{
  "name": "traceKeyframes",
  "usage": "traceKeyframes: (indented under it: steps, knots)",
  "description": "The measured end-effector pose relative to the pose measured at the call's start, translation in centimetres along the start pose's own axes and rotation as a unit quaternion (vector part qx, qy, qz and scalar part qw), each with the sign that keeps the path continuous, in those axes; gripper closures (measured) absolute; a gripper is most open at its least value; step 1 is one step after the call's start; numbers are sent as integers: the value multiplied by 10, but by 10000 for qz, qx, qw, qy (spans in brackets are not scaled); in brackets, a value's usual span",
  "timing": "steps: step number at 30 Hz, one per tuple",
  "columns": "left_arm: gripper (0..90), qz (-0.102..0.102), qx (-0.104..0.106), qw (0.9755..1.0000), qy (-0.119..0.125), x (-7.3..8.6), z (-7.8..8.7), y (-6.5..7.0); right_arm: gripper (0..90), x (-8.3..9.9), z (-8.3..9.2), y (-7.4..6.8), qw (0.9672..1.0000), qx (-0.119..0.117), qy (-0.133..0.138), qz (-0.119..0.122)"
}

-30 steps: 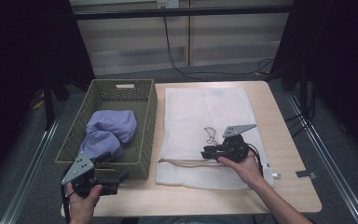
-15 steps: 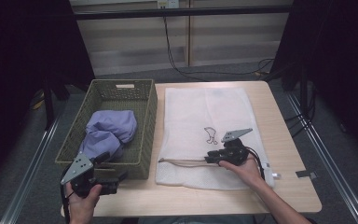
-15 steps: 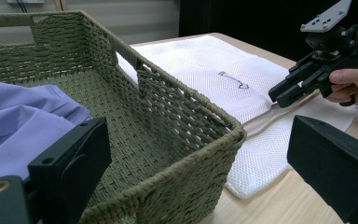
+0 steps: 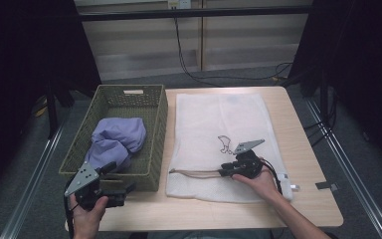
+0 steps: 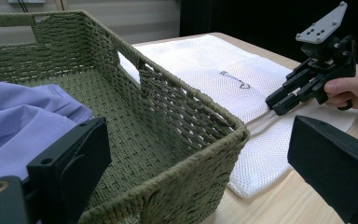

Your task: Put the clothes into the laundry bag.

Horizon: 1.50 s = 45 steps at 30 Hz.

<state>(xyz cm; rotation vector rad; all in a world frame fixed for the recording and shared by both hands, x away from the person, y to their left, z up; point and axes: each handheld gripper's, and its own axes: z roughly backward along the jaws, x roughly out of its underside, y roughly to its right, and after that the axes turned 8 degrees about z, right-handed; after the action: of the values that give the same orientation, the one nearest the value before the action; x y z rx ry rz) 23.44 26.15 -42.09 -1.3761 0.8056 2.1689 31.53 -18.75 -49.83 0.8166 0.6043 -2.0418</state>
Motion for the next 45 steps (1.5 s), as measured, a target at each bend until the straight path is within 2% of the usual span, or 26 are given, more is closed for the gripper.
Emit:
traceKeyframes:
  steps: [5, 8, 11, 16, 18, 20, 24, 25, 27, 32, 35, 36, 37, 42, 45]
  knots:
    - [55, -18, 16, 10000, -42, 1, -1, 1, 722, 1, -5, -1, 10000, 4, -68, 21]
    - [55, -24, 14, 10000, -32, 0, -1, 0, 704, 1, -5, -1, 10000, -26, -76, -42]
    - [55, -33, 42, 10000, -24, 0, 0, -1, 698, 0, -1, 0, 10000, 8, -9, -1]
    - [55, -21, 5, 10000, -25, 0, 0, -2, 698, -1, 8, 5, 9997, 125, 169, -95]
    - [55, -35, 8, 10000, -28, 0, 0, -2, 698, 0, 7, 6, 9998, 99, 176, -80]
    - [55, -30, 31, 10000, -33, 0, 0, -1, 704, 1, 6, 6, 9999, 104, 69, -73]
    - [56, -41, 26, 10000, -33, 0, 0, -1, 732, 2, -4, 0, 9997, 4, -117, 221]
    - [56, -58, 40, 10000, -46, 0, 0, -1, 760, 3, -5, -1, 9996, -77, -57, 268]
    - [56, -55, 41, 10000, -47, 0, 0, -1, 797, 2, -6, -5, 9992, 24, -104, 378]
    - [56, -71, 63, 9999, -64, 0, 0, -1, 862, 2, -6, -7, 9990, 170, -115, 400]
    - [56, -81, 59, 9999, -70, 0, 0, 0, 877, 1, -7, -6, 9995, 179, -148, 201]
    - [56, -88, 70, 9999, -74, 1, -1, -1, 877, 1, -7, -6, 9995, 179, -148, 201]
    - [56, -93, 61, 9999, -116, 1, -2, 0, 887, 2, -6, -3, 9999, 66, -99, -108]
    - [56, -95, 102, 9999, -79, 0, -1, 0, 892, 3, -5, 1, 9996, -25, -17, -297]
    - [55, -100, 78, 9999, -117, 1, -2, 0, 893, 2, 0, 3, 9990, -89, 155, -401]
